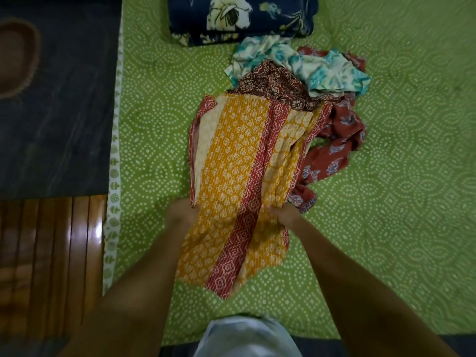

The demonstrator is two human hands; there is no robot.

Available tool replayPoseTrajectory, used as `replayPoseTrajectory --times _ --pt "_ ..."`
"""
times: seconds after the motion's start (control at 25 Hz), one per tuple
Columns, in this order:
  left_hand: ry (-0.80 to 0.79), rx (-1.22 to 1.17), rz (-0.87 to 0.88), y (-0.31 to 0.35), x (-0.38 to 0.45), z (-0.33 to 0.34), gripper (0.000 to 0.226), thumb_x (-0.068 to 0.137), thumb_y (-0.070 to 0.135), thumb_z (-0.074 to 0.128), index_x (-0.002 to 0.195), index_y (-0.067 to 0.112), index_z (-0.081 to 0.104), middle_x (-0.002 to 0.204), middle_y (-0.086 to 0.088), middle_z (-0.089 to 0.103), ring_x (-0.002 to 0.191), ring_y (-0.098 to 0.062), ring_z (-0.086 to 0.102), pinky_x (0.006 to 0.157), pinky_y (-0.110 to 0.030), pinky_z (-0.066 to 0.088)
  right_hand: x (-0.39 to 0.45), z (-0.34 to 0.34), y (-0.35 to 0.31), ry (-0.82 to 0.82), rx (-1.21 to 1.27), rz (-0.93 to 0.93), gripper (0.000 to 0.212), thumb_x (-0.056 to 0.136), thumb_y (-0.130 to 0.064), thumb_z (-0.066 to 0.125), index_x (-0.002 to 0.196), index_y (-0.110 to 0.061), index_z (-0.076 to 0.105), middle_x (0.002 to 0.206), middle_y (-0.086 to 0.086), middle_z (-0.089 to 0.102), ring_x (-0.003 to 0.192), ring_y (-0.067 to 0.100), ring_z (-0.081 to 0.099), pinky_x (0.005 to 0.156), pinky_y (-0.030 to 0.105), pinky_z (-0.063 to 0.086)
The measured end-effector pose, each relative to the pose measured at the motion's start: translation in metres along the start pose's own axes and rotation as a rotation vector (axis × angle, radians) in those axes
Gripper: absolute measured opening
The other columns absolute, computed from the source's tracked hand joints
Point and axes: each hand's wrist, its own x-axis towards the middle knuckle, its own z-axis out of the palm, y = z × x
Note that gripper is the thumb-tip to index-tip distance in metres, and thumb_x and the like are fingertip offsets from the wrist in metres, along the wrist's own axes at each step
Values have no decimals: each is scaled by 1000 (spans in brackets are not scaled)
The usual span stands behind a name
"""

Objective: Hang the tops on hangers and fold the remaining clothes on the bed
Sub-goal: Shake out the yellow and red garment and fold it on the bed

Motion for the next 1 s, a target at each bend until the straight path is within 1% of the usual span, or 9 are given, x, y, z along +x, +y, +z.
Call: replayPoseTrajectory --times 0.12,0.28,0.44,0.6,0.68,0.76,0.8,0.92,1.0 --pt "136 -54 69 1 -28 -11 44 99 35 45 110 -5 60 108 -22 64 100 -35 61 84 -39 47 -28 -3 10 104 194 -60 45 97 -39 49 124 -4 58 117 16 63 111 33 58 95 37 44" --pt "273 -181 53 0 -72 -46 34 103 20 38 113 -4 58 113 -25 61 106 -39 57 87 -41 44 -74 -13 6 163 303 -115 45 97 -34 51 127 -1 56 120 17 62 114 35 57 100 43 44" --pt "311 -210 75 9 -131 -102 39 99 25 47 129 2 38 123 -23 55 109 -40 55 83 -43 45 -140 -43 -39 -63 493 -141 49 84 -26 71 123 1 58 106 10 69 98 30 65 94 48 50" --pt "237 2 647 57 -206 -190 86 80 5 66 144 38 19 150 -3 28 135 -32 32 102 -47 38 -231 -69 -131 -200 138 -405 65 75 -30 78 128 -1 53 116 13 66 105 30 64 95 45 50" --pt "137 16 864 99 -260 -235 101 75 -9 58 147 44 12 157 4 15 142 -28 15 111 -45 27 -283 -83 -178 -189 -16 -537 48 82 -34 73 118 -4 61 114 12 67 108 29 63 96 42 49" --pt "102 58 943 132 -306 -273 92 77 -13 48 150 34 19 156 -1 22 139 -27 24 103 -36 36 -335 -102 -213 -141 -88 -640 29 88 -30 68 108 -9 65 105 7 69 102 25 65 88 35 53" --pt "111 87 970 142 -322 -292 80 79 -12 46 147 27 30 151 -5 33 134 -27 35 94 -34 42 -361 -113 -224 -115 -97 -666 33 85 -33 70 107 -8 66 103 8 69 100 26 66 85 36 54" --pt "310 217 1064 149 -353 -352 41 81 -6 51 112 15 67 115 -6 66 108 -25 59 85 -37 48 -402 -141 -229 -56 -64 -702 80 54 -56 85 110 -3 63 106 13 68 97 28 66 84 40 54" --pt "439 270 1083 150 -370 -385 31 78 -5 55 98 12 71 101 -5 69 96 -22 62 81 -33 48 -409 -147 -221 7 -160 -737 86 48 -56 88 110 -3 62 107 12 67 99 29 65 89 42 53"
